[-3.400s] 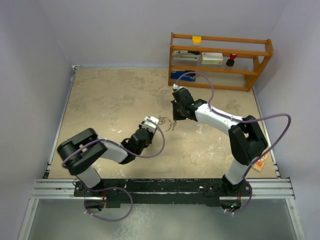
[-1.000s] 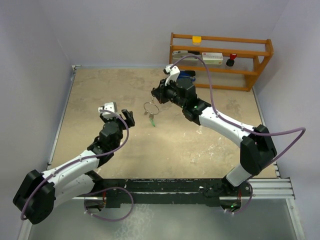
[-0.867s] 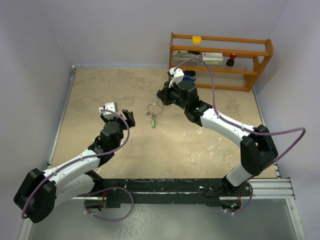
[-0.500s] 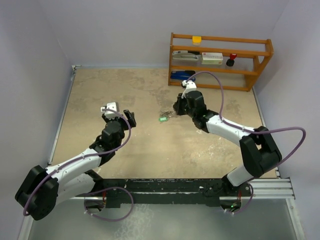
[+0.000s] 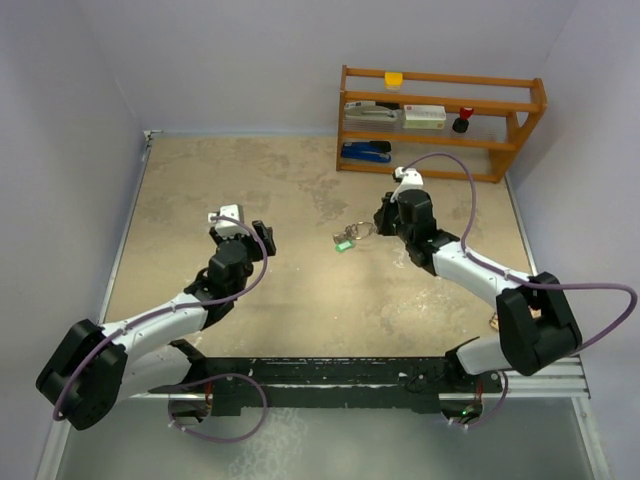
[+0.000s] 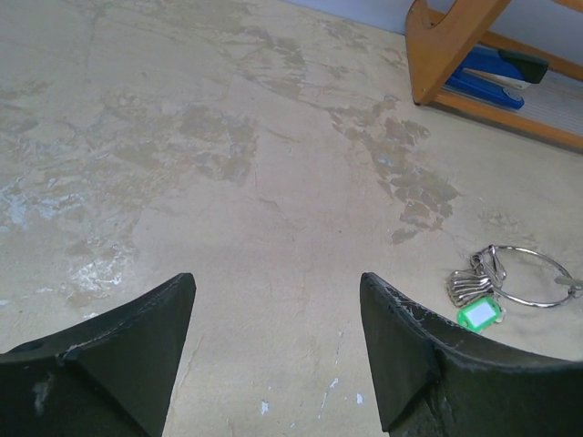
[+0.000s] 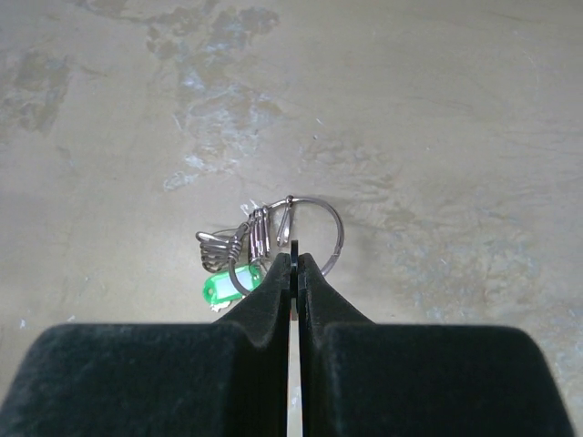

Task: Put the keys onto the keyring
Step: Place the keyring at the center of the board, then reset both arms

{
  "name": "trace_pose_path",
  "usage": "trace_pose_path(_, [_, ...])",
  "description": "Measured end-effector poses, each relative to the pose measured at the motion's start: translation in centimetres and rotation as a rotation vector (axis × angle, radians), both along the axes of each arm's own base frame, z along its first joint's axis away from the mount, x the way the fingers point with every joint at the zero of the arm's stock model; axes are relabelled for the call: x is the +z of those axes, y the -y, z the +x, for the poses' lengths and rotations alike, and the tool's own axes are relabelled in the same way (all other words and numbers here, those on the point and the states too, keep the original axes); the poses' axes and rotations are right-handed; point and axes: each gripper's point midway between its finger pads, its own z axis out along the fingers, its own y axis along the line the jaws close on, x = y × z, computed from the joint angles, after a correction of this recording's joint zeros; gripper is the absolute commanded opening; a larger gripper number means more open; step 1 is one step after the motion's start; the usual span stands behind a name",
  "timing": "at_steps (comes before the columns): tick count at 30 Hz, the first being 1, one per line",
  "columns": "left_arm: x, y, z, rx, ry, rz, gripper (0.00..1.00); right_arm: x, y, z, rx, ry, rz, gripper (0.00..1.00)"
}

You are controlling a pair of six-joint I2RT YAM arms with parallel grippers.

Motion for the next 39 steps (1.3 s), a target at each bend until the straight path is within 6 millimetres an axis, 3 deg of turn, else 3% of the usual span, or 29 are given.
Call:
trace_pose_path(4, [-0.2, 0.2, 0.0, -0.005, -0.005, -0.003, 0.70, -0.5, 1.2, -0.4, -0.034, -0.018, -0.018, 0.01])
trace_pose_path(11, [-0.3, 0.2, 0.0, -0.006, -0.007, -0.003, 0.70, -1.1, 5.0, -1.9, -0.210, -0.093, -0.067, 0.53])
trace_pose_path(16, [-0.3, 0.2, 0.0, -0.005, -0.007, -0.003, 0.70, -0.5, 8.0, -3.3, -0.346, -0.115, -0.094, 0.59])
trace_pose_path(20, [-0.3, 0.0, 0.0, 0.010, -0.011, -0.020, 0.79, 0.8, 8.7, -3.8, -0.384, -0.087, -0.081, 0.68])
trace_pose_path(22, [-0.3, -0.2, 0.0, 0.036, -0.018, -0.038, 0.79, 1.4, 8.8, -3.9, -0.388, -0.075, -0.071, 0.81])
trace_pose_path(24, [-0.2, -0.4, 0.2, 0.060, -0.035, -0.046, 0.79, 1.7, 8.8, -3.9, -0.393, -0.066, -0.062, 0.99])
trace_pose_path(27, [0.8, -0.1, 0.8, 0.078, -0.046, -0.055, 0.81, 2.4, 9.4, -4.1, -0.429, -0.048, -0.052, 1.00])
trace_pose_path(34, [4.4, 0.1, 1.4, 0.091, 0.007, -0.106, 0.82, 5.7, 12.8, -4.7, -0.627, 0.054, 0.012, 1.00])
trace_pose_path(39, [5.6, -0.2, 1.3, 0.097, 0.032, -0.123, 0.82, 6.2, 15.4, -5.7, -0.729, 0.082, 0.062, 1.00])
